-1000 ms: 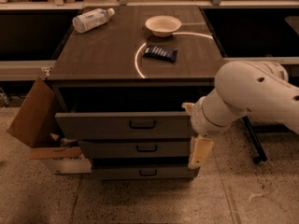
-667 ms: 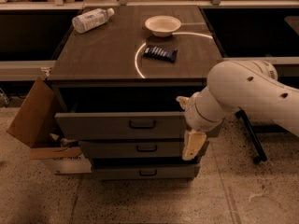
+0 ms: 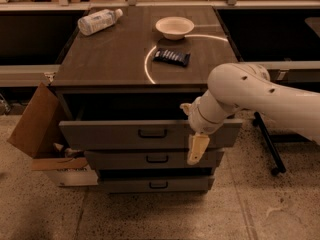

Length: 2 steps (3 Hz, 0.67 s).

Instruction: Open top drawer

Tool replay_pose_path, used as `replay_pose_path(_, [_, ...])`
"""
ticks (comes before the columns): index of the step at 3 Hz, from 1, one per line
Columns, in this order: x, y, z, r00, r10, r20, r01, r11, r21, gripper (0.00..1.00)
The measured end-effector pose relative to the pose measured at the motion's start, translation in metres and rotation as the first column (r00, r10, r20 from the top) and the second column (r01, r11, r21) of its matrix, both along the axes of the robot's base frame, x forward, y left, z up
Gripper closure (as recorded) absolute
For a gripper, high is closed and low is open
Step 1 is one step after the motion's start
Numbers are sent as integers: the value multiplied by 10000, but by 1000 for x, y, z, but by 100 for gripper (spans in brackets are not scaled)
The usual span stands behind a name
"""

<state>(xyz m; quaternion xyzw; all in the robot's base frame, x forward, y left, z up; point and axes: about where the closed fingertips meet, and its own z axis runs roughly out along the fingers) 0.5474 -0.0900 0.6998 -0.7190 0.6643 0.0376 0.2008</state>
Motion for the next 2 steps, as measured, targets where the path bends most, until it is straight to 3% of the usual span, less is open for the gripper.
replay_pose_path(1, [8, 5, -13, 9993, 186, -328, -191, 9997, -129, 0])
replay_pose_path(2, [5, 7, -41, 9929, 382, -1126, -425, 9984, -365, 3])
